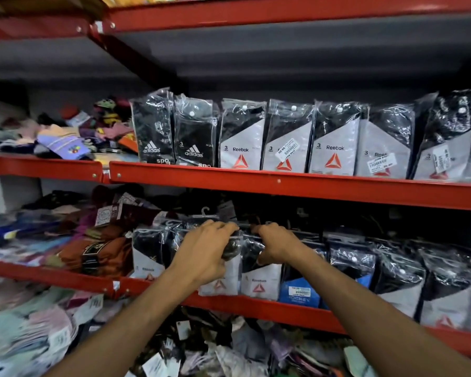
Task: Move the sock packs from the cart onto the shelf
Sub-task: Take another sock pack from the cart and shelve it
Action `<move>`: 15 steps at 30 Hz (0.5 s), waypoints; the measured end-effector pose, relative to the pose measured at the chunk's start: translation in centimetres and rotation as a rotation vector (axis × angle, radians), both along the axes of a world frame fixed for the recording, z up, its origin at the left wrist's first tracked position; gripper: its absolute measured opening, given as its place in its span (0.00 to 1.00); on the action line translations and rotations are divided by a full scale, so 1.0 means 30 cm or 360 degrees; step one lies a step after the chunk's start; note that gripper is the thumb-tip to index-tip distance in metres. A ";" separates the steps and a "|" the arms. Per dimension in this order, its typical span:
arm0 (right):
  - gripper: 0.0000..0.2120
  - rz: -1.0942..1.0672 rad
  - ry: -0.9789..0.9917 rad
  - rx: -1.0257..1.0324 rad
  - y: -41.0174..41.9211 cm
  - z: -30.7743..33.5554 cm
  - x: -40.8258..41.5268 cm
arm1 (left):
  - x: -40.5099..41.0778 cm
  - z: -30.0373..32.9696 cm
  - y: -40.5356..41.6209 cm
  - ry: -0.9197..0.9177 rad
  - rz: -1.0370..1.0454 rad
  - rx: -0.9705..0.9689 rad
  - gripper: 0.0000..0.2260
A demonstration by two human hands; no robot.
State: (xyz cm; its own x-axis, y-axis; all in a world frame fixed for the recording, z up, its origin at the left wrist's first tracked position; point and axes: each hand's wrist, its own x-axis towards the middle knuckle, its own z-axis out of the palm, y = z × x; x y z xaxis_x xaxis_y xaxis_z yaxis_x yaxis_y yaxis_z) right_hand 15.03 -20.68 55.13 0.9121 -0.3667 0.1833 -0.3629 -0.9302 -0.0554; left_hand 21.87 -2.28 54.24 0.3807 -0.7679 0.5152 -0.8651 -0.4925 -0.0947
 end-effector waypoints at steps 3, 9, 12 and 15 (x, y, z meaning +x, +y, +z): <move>0.28 -0.0026 0.0046 0.0041 -0.019 -0.032 0.013 | 0.007 0.004 -0.035 0.0011 0.0007 0.0047 0.30; 0.27 -0.0027 0.0030 0.0081 -0.050 -0.046 0.022 | 0.016 0.028 -0.070 0.0081 -0.0017 0.0021 0.32; 0.25 -0.0015 0.0046 0.0081 -0.056 -0.042 0.027 | 0.021 0.043 -0.085 0.0113 -0.0012 0.0004 0.33; 0.21 -0.0023 0.0074 0.0079 -0.053 -0.034 0.033 | 0.039 0.037 -0.111 0.0144 -0.0025 0.0001 0.33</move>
State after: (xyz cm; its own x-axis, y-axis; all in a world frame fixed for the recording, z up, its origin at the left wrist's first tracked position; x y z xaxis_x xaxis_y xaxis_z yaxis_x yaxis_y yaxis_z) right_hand 16.02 -22.26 54.11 0.9138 -0.3874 0.1221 -0.3794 -0.9214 -0.0844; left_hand 23.05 -5.60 55.34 0.4137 -0.7743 0.4789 -0.8777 -0.4789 -0.0162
